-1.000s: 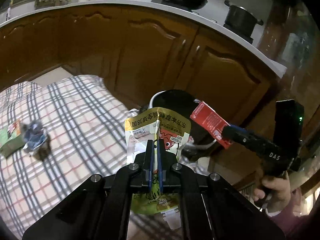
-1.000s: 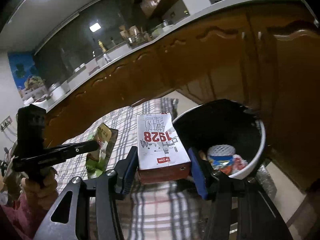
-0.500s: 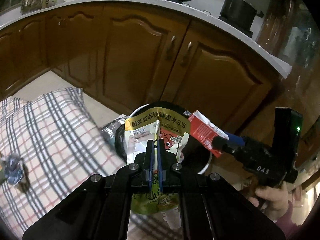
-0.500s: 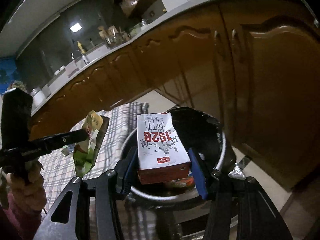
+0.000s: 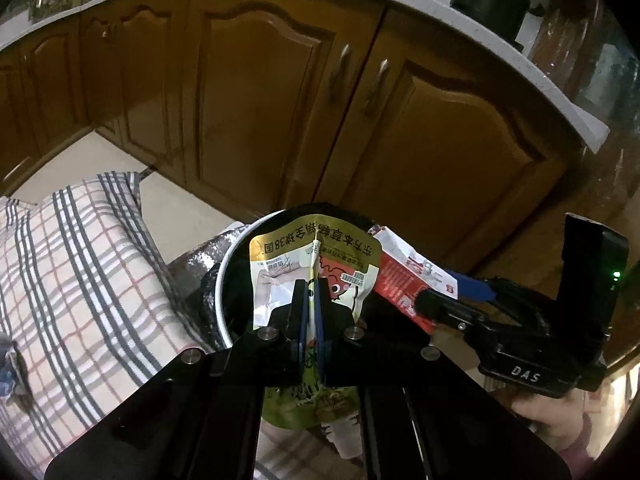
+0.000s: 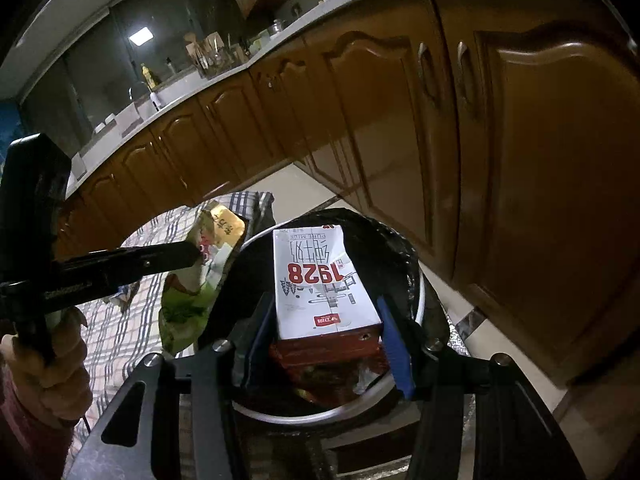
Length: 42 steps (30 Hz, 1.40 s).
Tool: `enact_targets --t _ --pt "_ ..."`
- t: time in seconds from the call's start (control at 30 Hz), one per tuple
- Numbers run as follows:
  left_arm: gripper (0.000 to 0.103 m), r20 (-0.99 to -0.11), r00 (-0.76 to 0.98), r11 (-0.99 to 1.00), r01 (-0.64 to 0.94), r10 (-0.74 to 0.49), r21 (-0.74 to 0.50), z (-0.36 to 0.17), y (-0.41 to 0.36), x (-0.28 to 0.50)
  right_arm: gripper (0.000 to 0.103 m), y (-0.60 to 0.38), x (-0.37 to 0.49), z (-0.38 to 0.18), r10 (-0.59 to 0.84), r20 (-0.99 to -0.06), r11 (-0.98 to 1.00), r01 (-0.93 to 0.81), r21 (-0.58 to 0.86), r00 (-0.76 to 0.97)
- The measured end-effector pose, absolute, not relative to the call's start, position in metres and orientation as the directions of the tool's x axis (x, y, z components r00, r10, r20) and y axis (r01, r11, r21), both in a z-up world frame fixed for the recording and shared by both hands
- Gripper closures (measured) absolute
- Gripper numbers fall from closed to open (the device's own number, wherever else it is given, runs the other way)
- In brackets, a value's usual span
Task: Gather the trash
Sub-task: 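Carry both items over the bin and open both tools to drop them, then move both tools toward the green milk carton and crumpled foil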
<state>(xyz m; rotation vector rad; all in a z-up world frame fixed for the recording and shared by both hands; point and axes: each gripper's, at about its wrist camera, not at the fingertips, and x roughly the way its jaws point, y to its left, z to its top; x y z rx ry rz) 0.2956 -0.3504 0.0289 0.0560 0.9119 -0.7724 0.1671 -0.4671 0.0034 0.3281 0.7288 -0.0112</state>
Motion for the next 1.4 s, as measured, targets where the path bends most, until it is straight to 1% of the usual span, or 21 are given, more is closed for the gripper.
enact_targets --t 0.27,0.3,0.4,0.43,0.47,0.63,0.77,0.9,1.1,1.13,1.17,1.2,1.23,1.37,1.4 --pt "0.098 -0.749 0.334 0.734 0.616 -0.572 -0.286 0.015 -0.361 0.306 0.050 -0.473 0.175 -0.001 0.100 -0.670 0.948 0.134 0.287 0.735" --pt "0.097 -0.747 0.330 0.733 0.612 -0.577 -0.296 0.014 -0.361 0.306 0.049 -0.474 0.177 -0.002 0.102 -0.674 0.948 0.135 0.290 0.731" --pt "0.082 -0.740 0.324 0.731 0.605 -0.589 -0.317 0.012 -0.357 0.305 0.047 -0.477 0.181 -0.004 0.111 -0.676 0.942 0.138 0.304 0.729" --pt "0.078 -0.739 0.329 0.733 0.602 -0.588 -0.316 0.012 -0.355 0.304 0.043 -0.477 0.181 -0.004 0.110 -0.673 0.941 0.142 0.308 0.731" --pt "0.077 -0.735 0.330 0.733 0.601 -0.592 -0.320 0.012 -0.352 0.303 0.040 -0.478 0.180 -0.003 0.110 -0.667 0.938 0.145 0.314 0.736" --pt "0.076 -0.716 0.353 0.740 0.583 -0.602 -0.335 0.014 -0.333 0.295 0.038 -0.476 0.171 0.001 0.125 -0.628 0.923 0.141 0.357 0.768" --pt "0.073 -0.694 0.397 0.760 0.553 -0.600 -0.341 0.016 -0.303 0.284 0.028 -0.464 0.164 0.008 0.150 -0.584 0.913 0.116 0.392 0.798" --pt "0.073 -0.687 0.437 0.787 0.516 -0.581 -0.339 0.012 -0.267 0.275 0.024 -0.439 0.158 0.013 0.195 -0.540 0.907 0.059 0.418 0.819" --pt "0.070 -0.685 0.486 0.832 0.426 -0.542 -0.356 0.003 -0.203 0.266 0.019 -0.396 0.158 0.009 0.280 -0.520 0.889 -0.014 0.458 0.807" --pt "0.070 -0.685 0.496 0.839 0.412 -0.534 -0.355 0.002 -0.191 0.265 0.016 -0.389 0.159 0.008 0.291 -0.519 0.886 -0.021 0.463 0.803" --pt "0.069 -0.686 0.503 0.845 0.400 -0.525 -0.354 0.001 -0.181 0.263 0.012 -0.382 0.160 0.007 0.304 -0.520 0.883 -0.030 0.469 0.798" --pt "0.068 -0.688 0.512 0.853 0.384 -0.515 -0.353 0.000 -0.169 0.262 0.010 -0.375 0.161 0.006 0.319 -0.522 0.880 -0.042 0.474 0.791" --pt "0.064 -0.688 0.521 0.860 0.368 -0.506 -0.353 -0.001 -0.158 0.260 0.008 -0.366 0.164 0.005 0.333 -0.526 0.878 -0.056 0.475 0.783" --pt "0.053 -0.689 0.553 0.883 0.323 -0.468 -0.341 -0.004 -0.118 0.253 0.005 -0.337 0.167 -0.002 0.373 -0.543 0.874 -0.088 0.478 0.752" --pt "0.052 -0.691 0.561 0.889 0.311 -0.456 -0.335 -0.005 -0.109 0.251 0.004 -0.330 0.169 -0.004 0.382 -0.546 0.872 -0.095 0.481 0.745"
